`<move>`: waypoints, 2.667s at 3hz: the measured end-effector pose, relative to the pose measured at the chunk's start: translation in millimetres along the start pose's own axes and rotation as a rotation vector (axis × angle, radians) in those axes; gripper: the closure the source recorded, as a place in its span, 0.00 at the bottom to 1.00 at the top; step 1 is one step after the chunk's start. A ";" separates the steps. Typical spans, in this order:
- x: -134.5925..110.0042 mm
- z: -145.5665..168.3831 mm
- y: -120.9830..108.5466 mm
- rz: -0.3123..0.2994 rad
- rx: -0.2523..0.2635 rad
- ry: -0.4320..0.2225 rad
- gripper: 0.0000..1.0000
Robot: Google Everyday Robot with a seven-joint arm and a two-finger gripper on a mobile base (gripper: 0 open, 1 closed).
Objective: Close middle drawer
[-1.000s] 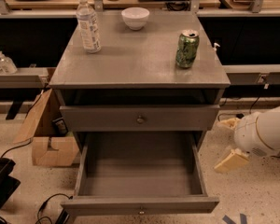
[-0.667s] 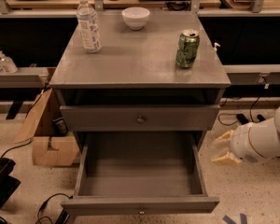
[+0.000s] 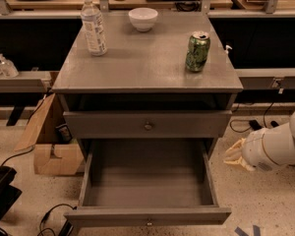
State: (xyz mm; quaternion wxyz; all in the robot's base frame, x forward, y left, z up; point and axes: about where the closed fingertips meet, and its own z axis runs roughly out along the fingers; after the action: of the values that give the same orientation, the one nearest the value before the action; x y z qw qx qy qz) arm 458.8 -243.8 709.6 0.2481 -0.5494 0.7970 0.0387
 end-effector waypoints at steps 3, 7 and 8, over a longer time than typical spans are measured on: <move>56.0 109.9 119.2 0.091 -0.091 0.009 1.00; 113.7 318.8 197.7 0.167 -0.141 -0.154 1.00; 107.6 330.0 177.2 0.147 -0.108 -0.192 1.00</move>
Offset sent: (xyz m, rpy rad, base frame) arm -0.1130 0.0553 -0.2030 -0.0086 0.1732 -0.0434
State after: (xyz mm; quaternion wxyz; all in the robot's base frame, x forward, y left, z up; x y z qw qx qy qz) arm 387.3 -155.9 336.7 0.2899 -0.4956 0.8046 0.1519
